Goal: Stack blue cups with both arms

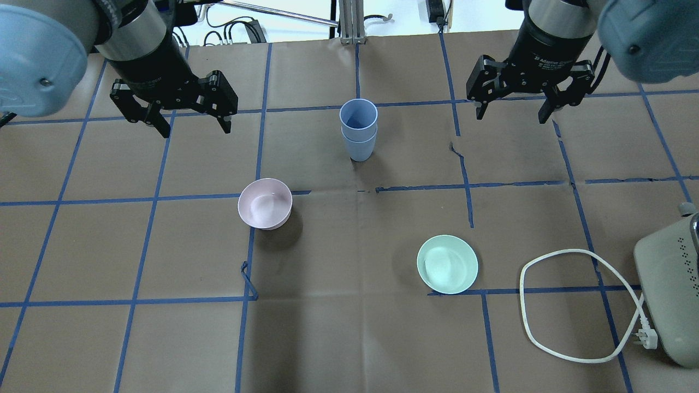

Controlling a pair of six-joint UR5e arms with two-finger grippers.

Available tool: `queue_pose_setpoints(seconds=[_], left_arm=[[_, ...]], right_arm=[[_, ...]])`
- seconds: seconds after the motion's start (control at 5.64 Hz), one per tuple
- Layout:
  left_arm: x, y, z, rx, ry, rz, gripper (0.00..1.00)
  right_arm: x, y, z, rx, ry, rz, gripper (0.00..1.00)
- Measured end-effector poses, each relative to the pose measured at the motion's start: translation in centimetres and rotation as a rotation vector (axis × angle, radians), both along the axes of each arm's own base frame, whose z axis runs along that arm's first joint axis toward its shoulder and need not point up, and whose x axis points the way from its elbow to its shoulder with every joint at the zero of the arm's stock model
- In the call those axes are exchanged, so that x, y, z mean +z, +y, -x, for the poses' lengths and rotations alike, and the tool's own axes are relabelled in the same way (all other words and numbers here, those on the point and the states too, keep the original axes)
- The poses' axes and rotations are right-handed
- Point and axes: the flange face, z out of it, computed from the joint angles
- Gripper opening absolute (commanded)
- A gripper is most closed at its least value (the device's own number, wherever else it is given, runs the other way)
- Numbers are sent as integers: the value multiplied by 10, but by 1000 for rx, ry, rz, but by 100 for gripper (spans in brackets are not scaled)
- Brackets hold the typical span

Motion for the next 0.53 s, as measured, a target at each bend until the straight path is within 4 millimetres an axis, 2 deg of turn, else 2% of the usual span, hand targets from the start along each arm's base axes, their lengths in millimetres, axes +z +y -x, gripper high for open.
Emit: queue_pose_setpoints(seconds=[0.53], left_arm=[[0, 0, 0, 0, -1, 0, 99]], right_arm=[[-1, -1, 3, -3, 12, 3, 100]])
